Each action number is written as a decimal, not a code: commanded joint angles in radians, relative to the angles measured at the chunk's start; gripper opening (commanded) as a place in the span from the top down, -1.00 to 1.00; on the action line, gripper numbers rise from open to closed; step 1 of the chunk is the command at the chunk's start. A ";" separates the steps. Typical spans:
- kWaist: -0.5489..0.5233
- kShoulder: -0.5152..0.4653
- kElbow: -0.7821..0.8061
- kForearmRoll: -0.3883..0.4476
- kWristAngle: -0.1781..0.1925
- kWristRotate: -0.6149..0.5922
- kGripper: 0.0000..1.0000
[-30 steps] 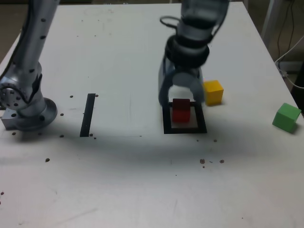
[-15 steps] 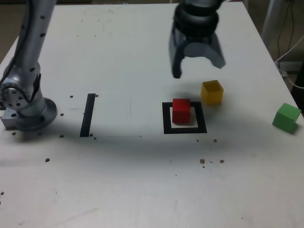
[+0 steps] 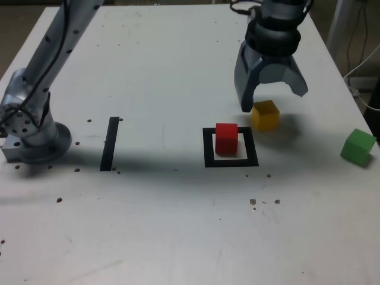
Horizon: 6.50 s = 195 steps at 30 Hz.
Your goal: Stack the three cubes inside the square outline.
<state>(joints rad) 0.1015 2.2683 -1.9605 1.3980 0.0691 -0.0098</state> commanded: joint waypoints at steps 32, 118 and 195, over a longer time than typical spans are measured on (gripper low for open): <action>0.012 0.081 -0.020 -0.042 -0.017 -0.002 0.45; -0.106 -0.201 0.370 -0.128 -0.113 0.104 -0.85; -0.158 0.376 -0.763 0.155 -0.022 0.560 -0.98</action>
<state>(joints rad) -0.0507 2.6354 -2.6918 1.5486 0.0462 0.5458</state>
